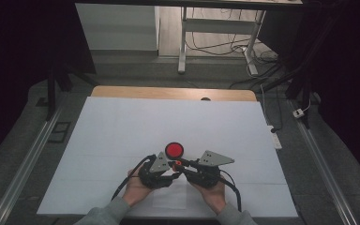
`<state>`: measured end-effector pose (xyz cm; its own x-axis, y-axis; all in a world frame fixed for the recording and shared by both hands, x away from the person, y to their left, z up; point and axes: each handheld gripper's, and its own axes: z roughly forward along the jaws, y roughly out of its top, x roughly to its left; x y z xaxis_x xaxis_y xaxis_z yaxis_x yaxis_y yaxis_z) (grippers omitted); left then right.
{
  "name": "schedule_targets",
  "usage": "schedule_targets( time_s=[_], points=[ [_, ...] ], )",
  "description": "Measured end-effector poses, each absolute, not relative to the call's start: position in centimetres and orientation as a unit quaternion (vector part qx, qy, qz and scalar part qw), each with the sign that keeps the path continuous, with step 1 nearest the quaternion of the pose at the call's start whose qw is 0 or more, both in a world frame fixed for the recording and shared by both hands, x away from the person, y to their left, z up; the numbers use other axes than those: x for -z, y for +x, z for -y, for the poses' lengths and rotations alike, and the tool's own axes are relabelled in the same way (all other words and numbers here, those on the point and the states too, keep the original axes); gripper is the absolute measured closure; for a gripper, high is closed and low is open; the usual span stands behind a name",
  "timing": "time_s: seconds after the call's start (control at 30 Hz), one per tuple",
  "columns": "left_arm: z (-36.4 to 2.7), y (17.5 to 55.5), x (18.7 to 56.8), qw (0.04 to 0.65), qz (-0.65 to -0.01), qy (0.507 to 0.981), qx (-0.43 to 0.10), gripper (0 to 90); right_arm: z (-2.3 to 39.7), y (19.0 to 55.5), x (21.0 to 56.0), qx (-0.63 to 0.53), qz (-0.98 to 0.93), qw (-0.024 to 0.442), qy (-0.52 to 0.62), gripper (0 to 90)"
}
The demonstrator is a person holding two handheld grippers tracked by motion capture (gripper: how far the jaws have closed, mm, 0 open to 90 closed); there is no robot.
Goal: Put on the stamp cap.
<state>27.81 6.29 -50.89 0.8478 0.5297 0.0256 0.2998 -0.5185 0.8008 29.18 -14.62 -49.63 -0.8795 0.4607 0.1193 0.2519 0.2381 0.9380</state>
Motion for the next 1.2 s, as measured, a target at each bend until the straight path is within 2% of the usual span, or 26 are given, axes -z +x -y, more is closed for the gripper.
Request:
schedule_targets(
  time_s=[0.2,0.37,0.53,0.9,1.2],
  points=[
    [-6.4,27.9,50.9,0.429,-0.241,0.861,-0.132,48.7,14.6,29.2,49.6,-0.573,-0.782,0.090,0.227,73.0],
    [-6.6,28.1,50.9,0.430,-0.252,0.858,-0.121,31.3,14.8,29.2,49.5,-0.575,-0.780,0.092,0.229,73.0],
    [-7.2,28.2,50.7,0.431,-0.263,0.855,-0.118,23.7,15.0,29.3,49.4,-0.577,-0.778,0.092,0.230,72.9],
    [-8.7,28.1,50.2,0.428,-0.273,0.853,-0.117,18.8,15.3,29.4,49.0,-0.583,-0.773,0.096,0.231,72.9],
    [-12.5,26.5,50.1,0.430,-0.282,0.849,-0.118,19.8,15.9,29.7,48.5,-0.586,-0.769,0.101,0.237,72.9]
  ],
)
